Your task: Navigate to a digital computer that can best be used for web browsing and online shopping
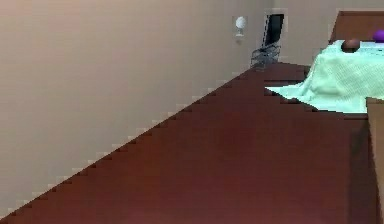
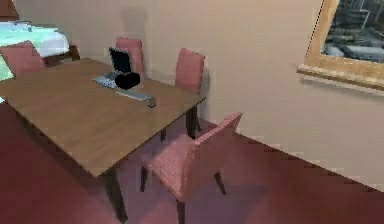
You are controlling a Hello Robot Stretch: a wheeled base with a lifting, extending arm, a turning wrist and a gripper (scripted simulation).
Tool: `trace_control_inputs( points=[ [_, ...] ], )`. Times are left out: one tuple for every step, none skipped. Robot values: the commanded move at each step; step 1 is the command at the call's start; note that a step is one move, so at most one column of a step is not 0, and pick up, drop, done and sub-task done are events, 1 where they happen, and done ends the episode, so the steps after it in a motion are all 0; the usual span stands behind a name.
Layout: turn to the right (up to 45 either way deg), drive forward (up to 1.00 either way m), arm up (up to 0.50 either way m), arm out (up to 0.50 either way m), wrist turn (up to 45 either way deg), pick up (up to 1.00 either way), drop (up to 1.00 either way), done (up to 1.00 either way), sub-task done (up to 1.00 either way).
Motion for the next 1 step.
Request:
trace_control_inputs(
  points=[
    [30.0,0.0,0.0,0.0,0.0,0.0,0.0,0.0,0.0]
  ],
)
